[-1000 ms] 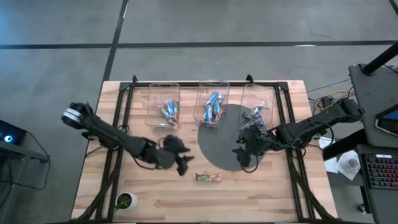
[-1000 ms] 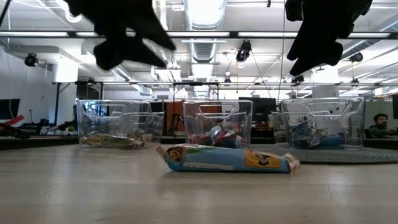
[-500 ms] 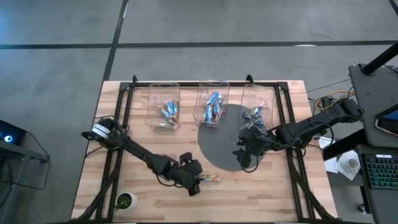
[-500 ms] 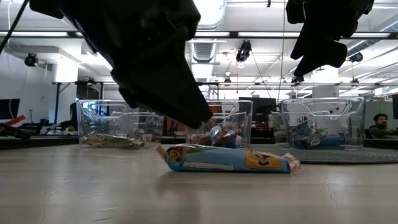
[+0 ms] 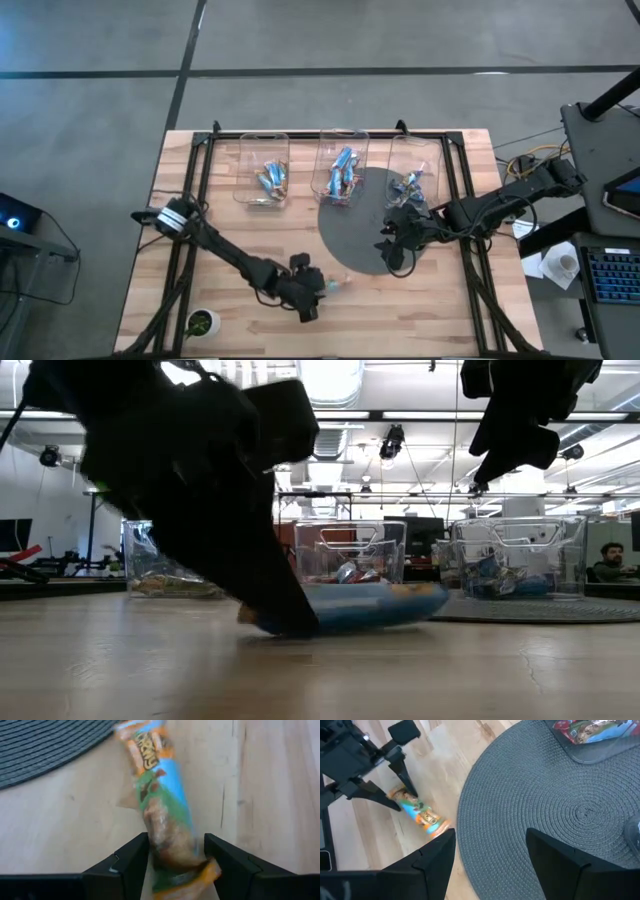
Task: Pick and place Granola Bars by type
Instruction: Put the yellow granola bar into the left transparent bin
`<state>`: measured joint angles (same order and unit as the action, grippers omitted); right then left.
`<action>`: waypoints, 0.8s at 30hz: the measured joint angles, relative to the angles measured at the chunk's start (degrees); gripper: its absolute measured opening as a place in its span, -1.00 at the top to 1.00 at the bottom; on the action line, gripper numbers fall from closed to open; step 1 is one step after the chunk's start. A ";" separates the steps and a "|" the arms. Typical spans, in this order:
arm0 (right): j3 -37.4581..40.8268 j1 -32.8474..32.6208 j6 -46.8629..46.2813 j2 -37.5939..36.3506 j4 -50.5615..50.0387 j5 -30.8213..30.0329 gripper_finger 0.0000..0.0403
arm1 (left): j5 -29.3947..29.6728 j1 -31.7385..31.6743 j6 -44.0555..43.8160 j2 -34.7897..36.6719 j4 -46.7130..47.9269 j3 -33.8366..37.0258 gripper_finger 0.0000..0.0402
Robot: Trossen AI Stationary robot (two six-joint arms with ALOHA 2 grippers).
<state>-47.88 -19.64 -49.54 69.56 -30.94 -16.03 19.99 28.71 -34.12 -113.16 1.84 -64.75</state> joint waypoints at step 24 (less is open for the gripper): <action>2.03 0.04 0.02 0.00 -0.04 -0.50 -0.16 | 17.41 -0.40 -12.68 7.44 11.89 -0.19 0.77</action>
<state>-45.85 -19.59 -49.52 69.56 -30.98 -16.53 37.40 28.32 -46.80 -105.72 13.73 -64.94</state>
